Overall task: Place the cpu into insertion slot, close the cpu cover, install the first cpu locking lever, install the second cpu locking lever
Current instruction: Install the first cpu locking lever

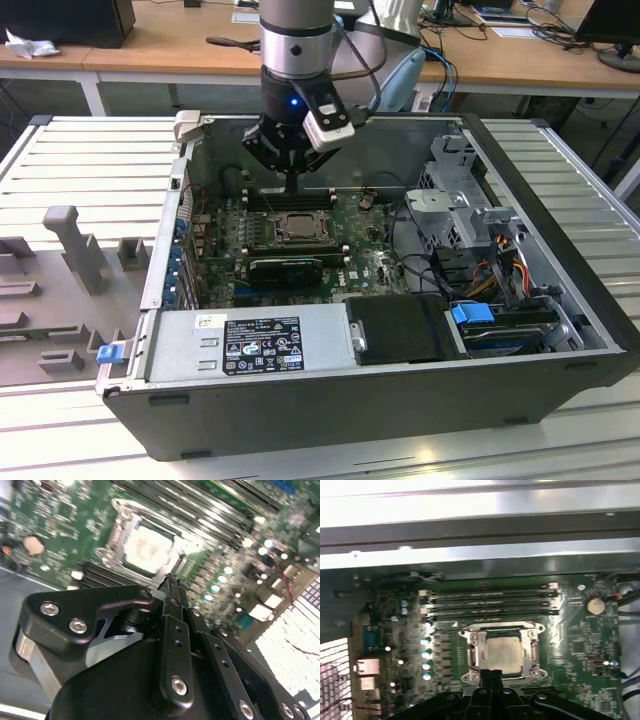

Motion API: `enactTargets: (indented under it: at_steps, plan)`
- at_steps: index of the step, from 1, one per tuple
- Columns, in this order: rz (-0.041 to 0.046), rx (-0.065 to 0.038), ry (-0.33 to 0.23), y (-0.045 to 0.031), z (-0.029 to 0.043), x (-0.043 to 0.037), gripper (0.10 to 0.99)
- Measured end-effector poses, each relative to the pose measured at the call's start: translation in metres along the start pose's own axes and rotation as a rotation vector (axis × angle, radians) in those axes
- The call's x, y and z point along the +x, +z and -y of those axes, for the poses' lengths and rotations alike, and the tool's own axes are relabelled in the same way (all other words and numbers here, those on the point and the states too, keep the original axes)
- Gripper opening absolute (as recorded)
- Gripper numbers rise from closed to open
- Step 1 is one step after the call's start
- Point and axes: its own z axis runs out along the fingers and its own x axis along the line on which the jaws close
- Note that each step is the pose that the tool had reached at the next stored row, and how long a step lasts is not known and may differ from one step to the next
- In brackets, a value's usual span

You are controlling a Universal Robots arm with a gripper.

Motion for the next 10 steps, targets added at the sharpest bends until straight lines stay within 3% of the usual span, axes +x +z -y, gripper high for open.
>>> enactTargets:
  at_steps: [7, 8, 10]
  plan:
    - [-0.0001, 0.0, -0.001, 0.0065, 0.0023, 0.0339, 0.106]
    - [-0.0001, 0.0, -0.001, 0.0111, 0.0019, 0.0453, 0.106]
    - [0.0, -0.001, -0.001, 0.0164, -0.0087, 0.0514, 0.106]
